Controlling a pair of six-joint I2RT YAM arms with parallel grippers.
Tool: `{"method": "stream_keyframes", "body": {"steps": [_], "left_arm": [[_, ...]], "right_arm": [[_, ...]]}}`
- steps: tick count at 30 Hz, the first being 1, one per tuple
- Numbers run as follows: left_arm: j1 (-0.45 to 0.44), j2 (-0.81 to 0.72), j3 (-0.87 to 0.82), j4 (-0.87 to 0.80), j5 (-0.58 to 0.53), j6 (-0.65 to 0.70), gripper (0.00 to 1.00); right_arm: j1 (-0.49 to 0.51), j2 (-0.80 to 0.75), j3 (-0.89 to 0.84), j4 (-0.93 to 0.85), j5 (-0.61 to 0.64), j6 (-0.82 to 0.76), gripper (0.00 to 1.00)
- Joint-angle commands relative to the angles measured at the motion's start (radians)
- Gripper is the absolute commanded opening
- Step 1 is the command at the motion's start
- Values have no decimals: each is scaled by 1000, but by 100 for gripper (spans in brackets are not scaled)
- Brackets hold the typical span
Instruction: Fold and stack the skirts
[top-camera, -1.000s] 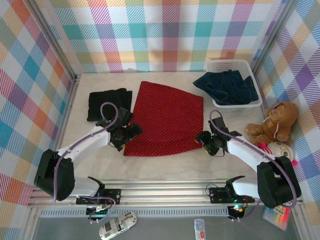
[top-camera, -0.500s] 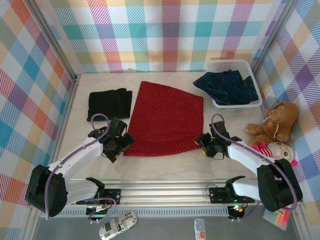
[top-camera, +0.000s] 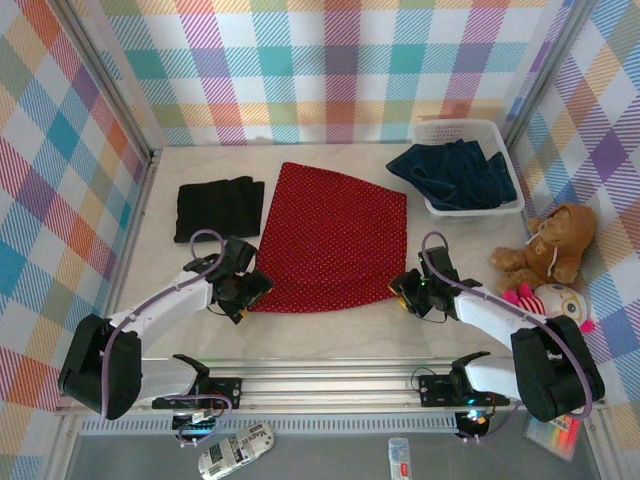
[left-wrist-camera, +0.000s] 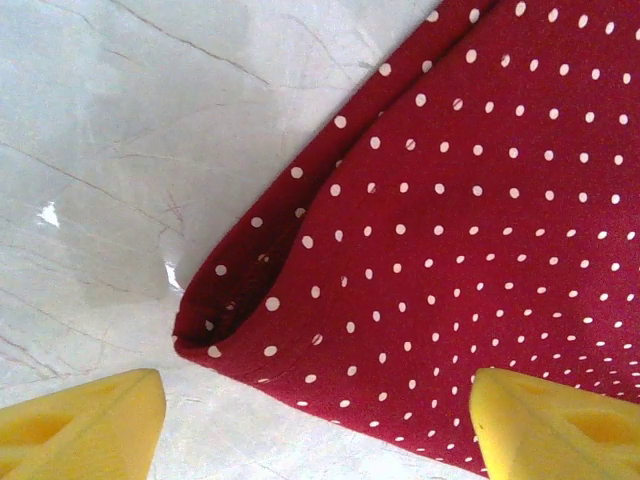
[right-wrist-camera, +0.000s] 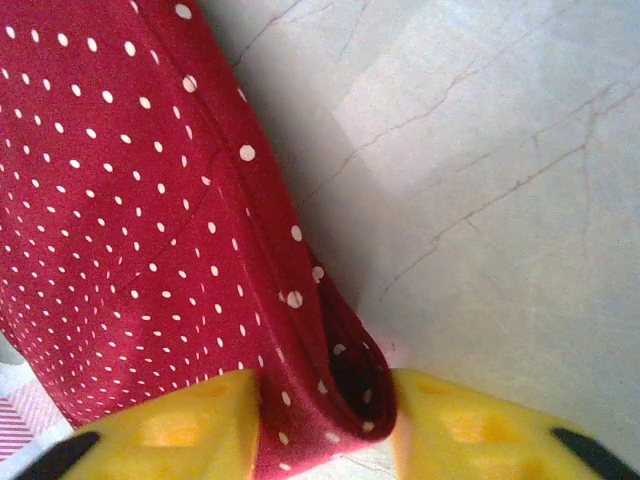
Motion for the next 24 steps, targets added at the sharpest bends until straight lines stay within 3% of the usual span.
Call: {"method": "stream_keyframes", "body": {"steps": [1, 6, 10, 17, 24], "left_arm": [[12, 10, -19, 18, 19, 2, 78], [14, 16, -36, 29, 21, -17, 73], [16, 27, -69, 66, 51, -43, 69], [24, 65, -73, 96, 62, -43, 62], [26, 78, -92, 150, 23, -76, 43]], "right_arm": [[10, -19, -15, 45, -12, -5, 30], [13, -40, -25, 32, -3, -3, 17], [13, -31, -36, 34, -11, 9, 1], [14, -31, -36, 43, -10, 11, 0], [13, -37, -44, 46, -8, 12, 0]]}}
